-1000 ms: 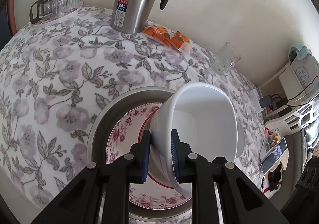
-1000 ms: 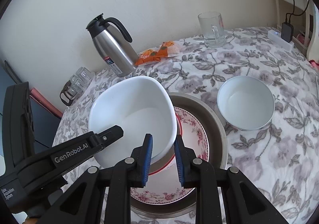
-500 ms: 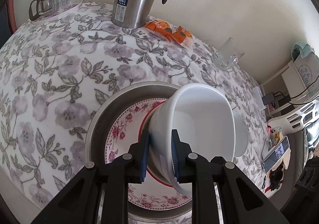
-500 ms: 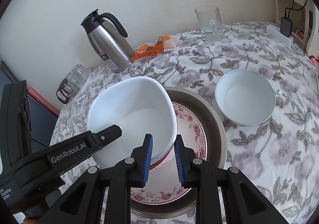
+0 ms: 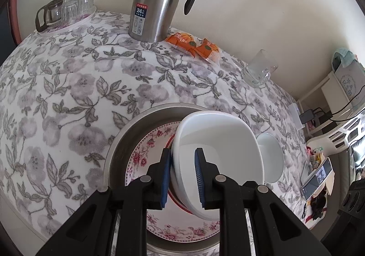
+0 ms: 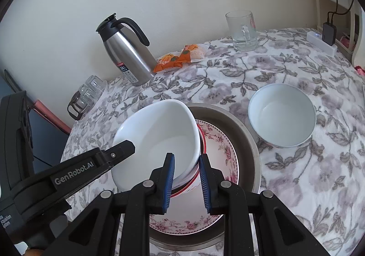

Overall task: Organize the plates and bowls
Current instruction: 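Lower the MAX bowl into the red-rimmed bowl with both grippers, then open both grippers and release the MAX bowl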

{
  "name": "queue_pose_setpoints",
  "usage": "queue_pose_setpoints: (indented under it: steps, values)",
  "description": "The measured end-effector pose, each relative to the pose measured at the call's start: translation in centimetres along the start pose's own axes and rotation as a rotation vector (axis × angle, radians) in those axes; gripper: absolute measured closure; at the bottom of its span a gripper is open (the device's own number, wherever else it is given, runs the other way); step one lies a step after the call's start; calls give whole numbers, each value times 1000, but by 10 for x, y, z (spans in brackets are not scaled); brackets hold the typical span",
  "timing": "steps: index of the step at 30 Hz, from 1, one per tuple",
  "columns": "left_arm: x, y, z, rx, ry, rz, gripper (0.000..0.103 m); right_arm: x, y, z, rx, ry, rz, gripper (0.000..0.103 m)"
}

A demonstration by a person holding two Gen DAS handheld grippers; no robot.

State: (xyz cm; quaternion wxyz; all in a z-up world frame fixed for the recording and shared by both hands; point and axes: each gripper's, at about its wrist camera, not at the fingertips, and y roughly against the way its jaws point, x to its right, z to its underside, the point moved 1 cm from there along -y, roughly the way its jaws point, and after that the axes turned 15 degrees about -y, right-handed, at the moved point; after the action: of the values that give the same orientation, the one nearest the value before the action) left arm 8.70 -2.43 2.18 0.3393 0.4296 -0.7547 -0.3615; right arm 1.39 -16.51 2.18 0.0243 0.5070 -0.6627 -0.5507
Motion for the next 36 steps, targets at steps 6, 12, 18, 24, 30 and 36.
queue_pose_setpoints:
  steps: [6,12,18,24,30,36]
  values:
    - [1,-2,1,-6,-5,-7,83,-2,3,0,7,12,3,79]
    - [1,-4,2,-10,-10,-13,83,-4,4,1,10,21,5,79]
    - [1,-4,2,-7,-9,-10,83,-4,5,0,7,10,-6,79]
    - [2,5,0,16,-20,-26,80,-3,10,-1,21,10,-13,79]
    - [3,13,-2,42,-33,-51,80,-3,20,-4,49,7,-22,79]
    - [1,24,-4,82,-25,-86,66,-1,25,-7,71,-3,-18,79]
